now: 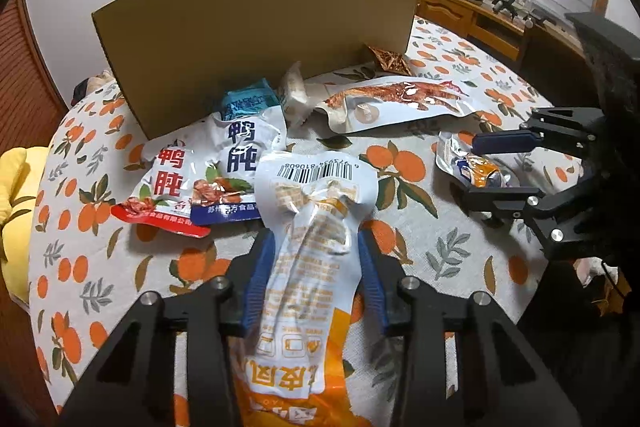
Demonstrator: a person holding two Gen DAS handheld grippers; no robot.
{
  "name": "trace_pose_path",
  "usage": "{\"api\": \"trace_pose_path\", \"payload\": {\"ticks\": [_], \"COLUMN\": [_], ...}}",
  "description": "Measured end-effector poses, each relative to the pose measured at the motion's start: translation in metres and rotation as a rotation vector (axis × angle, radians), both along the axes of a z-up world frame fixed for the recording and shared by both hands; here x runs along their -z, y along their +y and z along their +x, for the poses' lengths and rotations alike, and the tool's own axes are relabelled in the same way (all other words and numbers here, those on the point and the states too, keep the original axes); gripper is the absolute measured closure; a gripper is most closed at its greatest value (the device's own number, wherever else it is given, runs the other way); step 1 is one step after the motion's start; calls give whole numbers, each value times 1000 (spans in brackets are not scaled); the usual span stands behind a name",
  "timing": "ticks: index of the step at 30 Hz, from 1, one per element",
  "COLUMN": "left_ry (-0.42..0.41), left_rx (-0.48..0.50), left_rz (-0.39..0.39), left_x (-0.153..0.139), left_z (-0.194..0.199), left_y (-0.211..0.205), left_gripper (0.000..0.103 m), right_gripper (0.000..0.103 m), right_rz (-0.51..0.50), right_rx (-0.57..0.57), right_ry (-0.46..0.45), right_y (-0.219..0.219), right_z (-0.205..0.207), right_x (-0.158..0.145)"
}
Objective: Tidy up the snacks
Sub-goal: 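Lift both held packets and carry them over the cardboard box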
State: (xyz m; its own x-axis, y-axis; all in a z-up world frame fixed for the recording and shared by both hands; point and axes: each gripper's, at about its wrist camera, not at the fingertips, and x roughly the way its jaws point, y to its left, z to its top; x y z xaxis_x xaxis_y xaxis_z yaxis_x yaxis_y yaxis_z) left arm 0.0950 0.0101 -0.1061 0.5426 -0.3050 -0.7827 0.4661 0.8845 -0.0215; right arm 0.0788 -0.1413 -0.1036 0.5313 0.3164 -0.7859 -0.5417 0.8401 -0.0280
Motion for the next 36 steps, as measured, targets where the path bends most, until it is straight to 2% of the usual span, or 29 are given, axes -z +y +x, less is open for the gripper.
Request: {"api": "trace_pose_path", "payload": {"ticks": [2,5,8,9,15,27,36], "left_ry": [-1,7,0,-10,-35,-92,-174], "left_rx": [-3,4,21,26,29,18,17], "left_rz": [-10,-65,-84,-87,-109,-166,-183], "left_x": [0,-4,-8,-11,-22,-50,-90], "left_z": [-1,-4,-10,-12,-14,-8,10], "left_y": [3,6,3,1,0,5,3], "left_gripper": [64,64,64,64,64,64,63], "right_gripper": [42,42,44,58,66,67,67], "right_rz": [13,24,27,33,42,89,115], "right_rx": [12,26,17,9,-13,-9,-18], "right_ry": [4,-2,8,14,8,-82,-168], "right_y": [-2,-2,-2,-2,2,-5,-6], "right_z": [5,9,10,10,5,-4,6], "right_x": [2,3,2,2,-4,-28,-67]}}
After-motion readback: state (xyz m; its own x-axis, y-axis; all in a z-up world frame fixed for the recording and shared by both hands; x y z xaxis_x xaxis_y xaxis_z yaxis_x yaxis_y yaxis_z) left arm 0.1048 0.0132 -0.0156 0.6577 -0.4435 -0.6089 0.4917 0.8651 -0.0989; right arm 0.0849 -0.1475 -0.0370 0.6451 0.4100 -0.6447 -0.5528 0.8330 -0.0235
